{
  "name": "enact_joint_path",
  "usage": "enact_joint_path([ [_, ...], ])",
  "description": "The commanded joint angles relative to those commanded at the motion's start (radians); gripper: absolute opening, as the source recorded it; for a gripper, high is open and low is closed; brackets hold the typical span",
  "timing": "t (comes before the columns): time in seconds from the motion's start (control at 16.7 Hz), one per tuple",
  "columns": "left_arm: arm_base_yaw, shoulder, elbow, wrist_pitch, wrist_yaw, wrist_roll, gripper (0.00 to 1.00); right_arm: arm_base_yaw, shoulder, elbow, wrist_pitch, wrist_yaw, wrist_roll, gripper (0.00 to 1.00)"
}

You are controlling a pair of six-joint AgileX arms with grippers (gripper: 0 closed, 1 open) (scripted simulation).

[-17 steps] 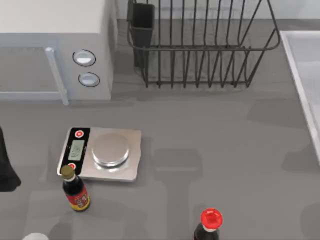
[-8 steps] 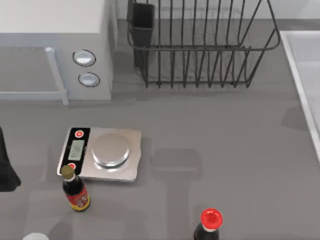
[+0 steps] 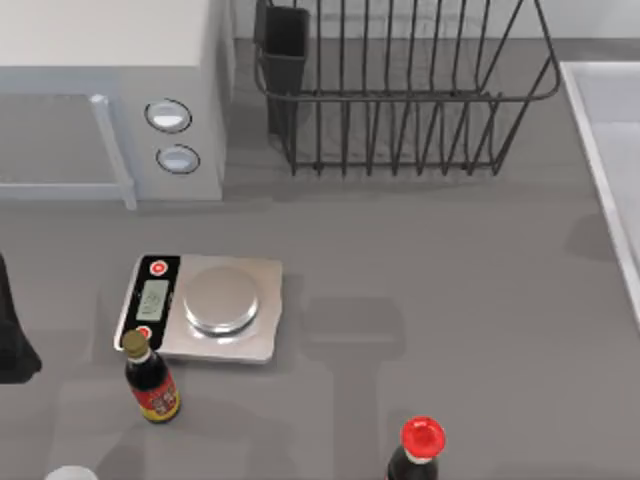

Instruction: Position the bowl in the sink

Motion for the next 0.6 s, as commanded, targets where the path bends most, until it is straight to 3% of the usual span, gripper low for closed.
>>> enact_joint_path([
  [0.6,0.0,0.0,0.0,0.0,0.0,0.0,1.0,0.0,0.0,0.0,0.0,0.0,0.0,0.98],
])
